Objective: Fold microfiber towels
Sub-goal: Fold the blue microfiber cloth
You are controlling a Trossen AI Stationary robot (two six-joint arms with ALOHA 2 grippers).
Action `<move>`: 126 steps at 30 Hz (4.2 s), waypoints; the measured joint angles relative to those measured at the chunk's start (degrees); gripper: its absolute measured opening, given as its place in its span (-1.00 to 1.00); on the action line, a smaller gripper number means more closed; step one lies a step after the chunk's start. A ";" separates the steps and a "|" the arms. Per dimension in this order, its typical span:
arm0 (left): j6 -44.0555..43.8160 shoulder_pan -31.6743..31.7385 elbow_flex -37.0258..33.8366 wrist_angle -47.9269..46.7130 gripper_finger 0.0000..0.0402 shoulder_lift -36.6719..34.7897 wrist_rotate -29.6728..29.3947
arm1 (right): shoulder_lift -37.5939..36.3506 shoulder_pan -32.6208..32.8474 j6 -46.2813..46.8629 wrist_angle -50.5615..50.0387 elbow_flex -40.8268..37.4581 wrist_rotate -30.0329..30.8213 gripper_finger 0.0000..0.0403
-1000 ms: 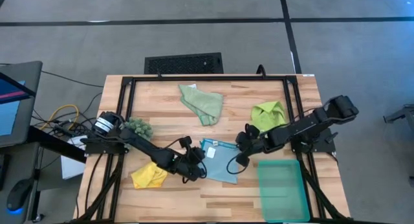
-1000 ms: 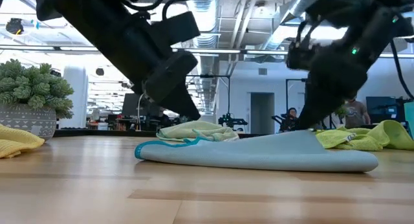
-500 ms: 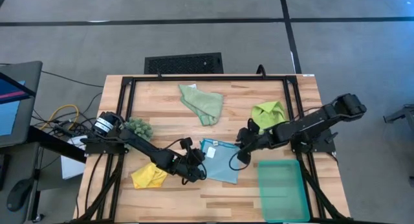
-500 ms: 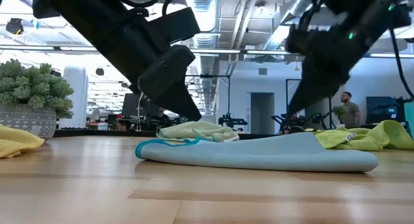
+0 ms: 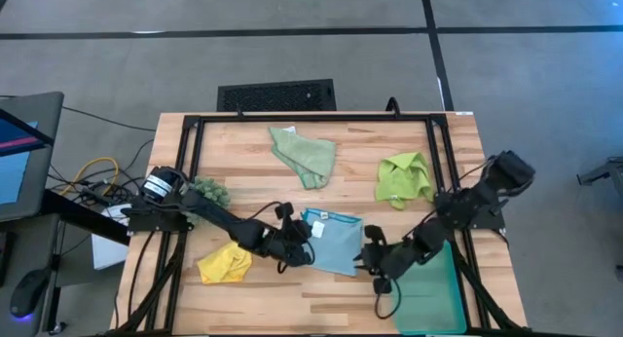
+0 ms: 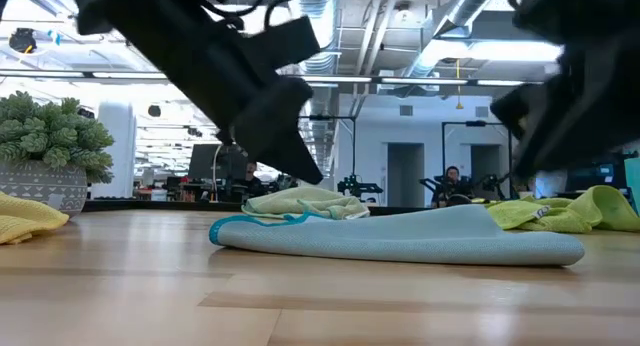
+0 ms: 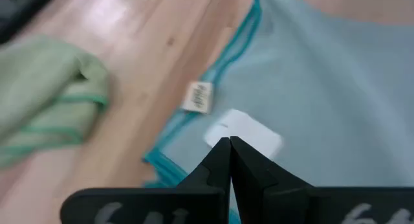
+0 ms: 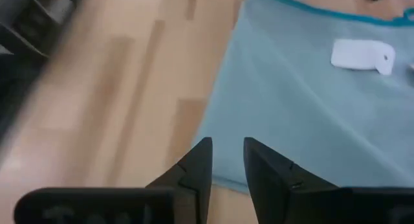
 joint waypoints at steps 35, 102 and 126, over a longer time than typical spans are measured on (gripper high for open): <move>-5.05 3.13 -0.22 -13.64 -1.00 -4.63 4.31 | 7.12 2.16 -3.20 -6.34 9.56 -7.36 -0.92; 6.01 -1.97 0.26 -0.38 -1.00 3.38 19.01 | 3.37 0.46 12.05 -19.79 6.60 12.69 -0.60; -2.18 -3.56 3.93 -12.17 -1.00 -0.33 -1.66 | 0.42 -0.22 7.47 -3.96 -0.93 1.14 -0.66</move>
